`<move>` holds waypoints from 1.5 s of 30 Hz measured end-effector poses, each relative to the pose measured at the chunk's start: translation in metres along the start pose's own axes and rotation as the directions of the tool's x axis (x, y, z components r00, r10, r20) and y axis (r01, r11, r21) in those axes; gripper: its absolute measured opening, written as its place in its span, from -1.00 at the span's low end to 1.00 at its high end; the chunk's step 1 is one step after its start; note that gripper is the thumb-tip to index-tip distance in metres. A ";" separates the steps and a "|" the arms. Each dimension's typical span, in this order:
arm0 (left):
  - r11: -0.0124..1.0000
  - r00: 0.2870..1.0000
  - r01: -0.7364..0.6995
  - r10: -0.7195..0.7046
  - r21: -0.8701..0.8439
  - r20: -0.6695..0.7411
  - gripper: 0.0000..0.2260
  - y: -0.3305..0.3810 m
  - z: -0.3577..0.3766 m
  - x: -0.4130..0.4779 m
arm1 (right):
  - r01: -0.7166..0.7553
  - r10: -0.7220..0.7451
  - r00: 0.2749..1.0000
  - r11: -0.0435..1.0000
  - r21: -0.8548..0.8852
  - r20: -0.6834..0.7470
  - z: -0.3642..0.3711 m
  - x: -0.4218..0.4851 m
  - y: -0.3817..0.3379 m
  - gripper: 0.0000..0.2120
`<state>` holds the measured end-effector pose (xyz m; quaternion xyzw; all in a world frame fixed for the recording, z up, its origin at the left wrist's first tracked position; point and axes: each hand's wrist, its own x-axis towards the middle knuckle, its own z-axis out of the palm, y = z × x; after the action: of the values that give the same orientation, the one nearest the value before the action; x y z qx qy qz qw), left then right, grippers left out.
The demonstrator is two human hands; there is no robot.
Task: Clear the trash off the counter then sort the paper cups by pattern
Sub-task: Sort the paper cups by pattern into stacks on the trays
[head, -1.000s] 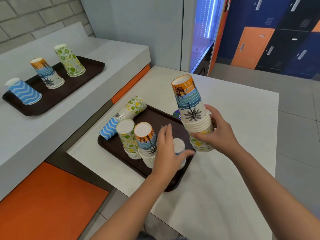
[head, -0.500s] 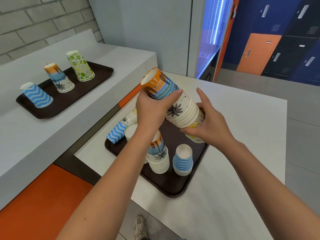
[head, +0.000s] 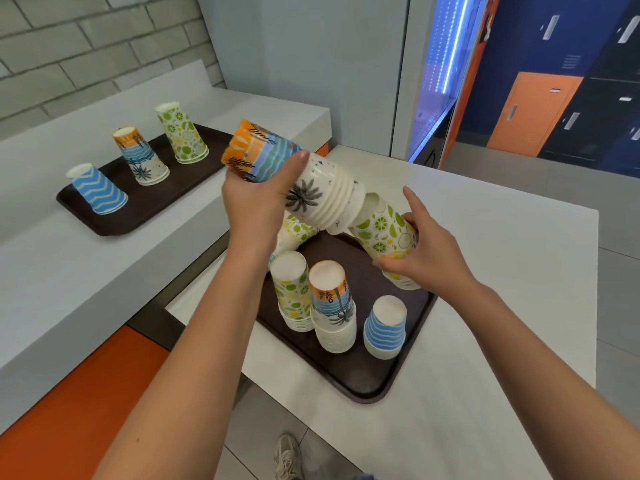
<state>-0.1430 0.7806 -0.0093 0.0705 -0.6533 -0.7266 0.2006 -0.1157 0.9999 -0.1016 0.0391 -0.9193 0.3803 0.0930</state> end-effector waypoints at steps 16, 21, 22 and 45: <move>0.779 0.934 -0.176 -0.061 0.602 0.352 -0.31 -0.088 -0.023 -0.082 | -0.072 0.112 0.990 0.924 0.375 -0.086 -0.001 0.025 -0.009 -0.23; 0.808 0.913 -0.131 -0.128 0.575 0.387 -0.20 -0.108 -0.026 -0.086 | -0.065 0.133 0.989 0.794 0.604 -0.068 -0.002 0.051 -0.038 -0.32; 0.810 0.909 -0.120 -0.142 0.574 0.391 -0.18 -0.108 -0.027 -0.085 | -0.071 0.135 0.990 0.763 0.642 -0.050 0.000 0.057 -0.044 -0.34; 0.917 0.964 0.164 -0.070 0.363 -0.258 -0.93 -0.115 -0.128 -0.005 | -0.220 -0.221 0.449 0.912 0.347 0.866 0.079 0.105 -0.061 -0.17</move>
<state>-0.1147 0.6722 -0.1397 0.2345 -0.7476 -0.5824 0.2165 -0.2209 0.9006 -0.0931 0.2517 -0.7273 0.4863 -0.4139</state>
